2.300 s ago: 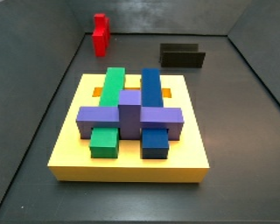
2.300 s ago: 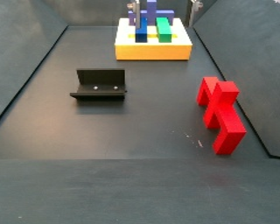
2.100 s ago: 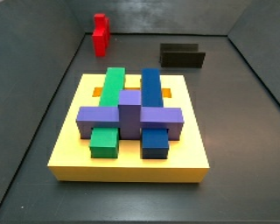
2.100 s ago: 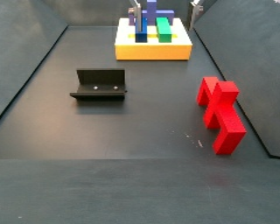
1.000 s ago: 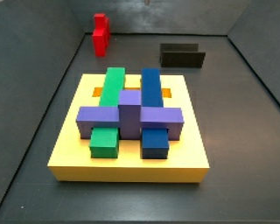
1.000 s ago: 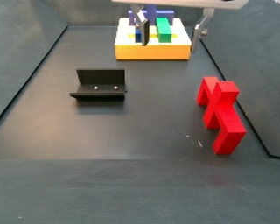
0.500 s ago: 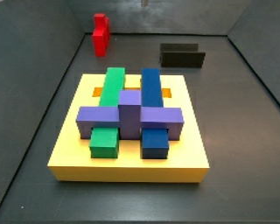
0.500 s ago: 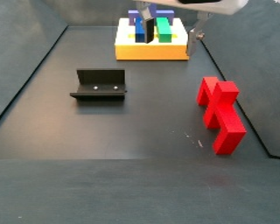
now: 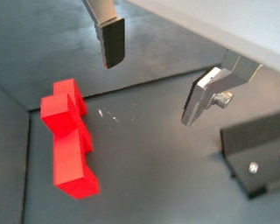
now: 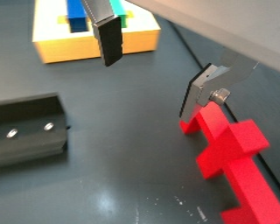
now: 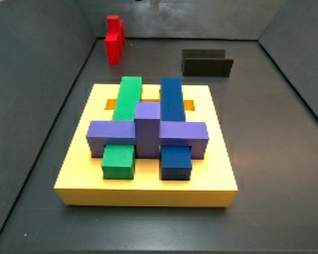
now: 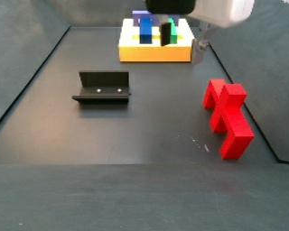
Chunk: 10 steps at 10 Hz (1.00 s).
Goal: Pick up the red object. Move up. Move to above the board. Insert the red object.
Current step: Pick up the red object.
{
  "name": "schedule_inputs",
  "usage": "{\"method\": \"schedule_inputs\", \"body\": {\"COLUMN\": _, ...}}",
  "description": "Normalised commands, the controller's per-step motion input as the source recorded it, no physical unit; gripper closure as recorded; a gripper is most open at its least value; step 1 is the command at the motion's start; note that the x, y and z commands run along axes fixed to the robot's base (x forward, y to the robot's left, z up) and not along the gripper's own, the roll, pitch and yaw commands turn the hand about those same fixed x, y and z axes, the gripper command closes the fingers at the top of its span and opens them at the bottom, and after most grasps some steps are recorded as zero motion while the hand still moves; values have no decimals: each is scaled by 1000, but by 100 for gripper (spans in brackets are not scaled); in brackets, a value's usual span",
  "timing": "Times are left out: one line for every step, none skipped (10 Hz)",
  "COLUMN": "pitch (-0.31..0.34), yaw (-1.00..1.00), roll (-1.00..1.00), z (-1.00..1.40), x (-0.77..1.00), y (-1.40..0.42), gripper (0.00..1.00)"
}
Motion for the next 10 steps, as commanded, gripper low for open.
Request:
{"method": "schedule_inputs", "body": {"pitch": -50, "yaw": -817, "roll": -46, "z": -223, "x": -360, "y": 17, "gripper": 0}}
{"method": "schedule_inputs", "body": {"pitch": -57, "yaw": -817, "roll": -57, "z": -211, "x": -349, "y": 9, "gripper": 0}}
{"method": "schedule_inputs", "body": {"pitch": -63, "yaw": -817, "roll": -39, "z": -186, "x": -343, "y": 20, "gripper": 0}}
{"method": "schedule_inputs", "body": {"pitch": -90, "yaw": -763, "roll": -29, "z": -100, "x": -323, "y": 94, "gripper": 0}}
{"method": "schedule_inputs", "body": {"pitch": -80, "yaw": -654, "roll": -54, "z": -51, "x": -166, "y": 234, "gripper": 0}}
{"method": "schedule_inputs", "body": {"pitch": -59, "yaw": -543, "roll": -56, "z": -71, "x": -197, "y": 346, "gripper": 0}}
{"method": "schedule_inputs", "body": {"pitch": -19, "yaw": -397, "roll": -63, "z": -11, "x": -314, "y": 471, "gripper": 0}}
{"method": "schedule_inputs", "body": {"pitch": -47, "yaw": -323, "roll": -90, "z": -166, "x": -503, "y": 437, "gripper": 0}}
{"method": "schedule_inputs", "body": {"pitch": -21, "yaw": -389, "roll": -59, "z": -206, "x": -600, "y": 406, "gripper": 0}}
{"method": "schedule_inputs", "body": {"pitch": -46, "yaw": -326, "roll": -64, "z": -211, "x": -560, "y": 300, "gripper": 0}}
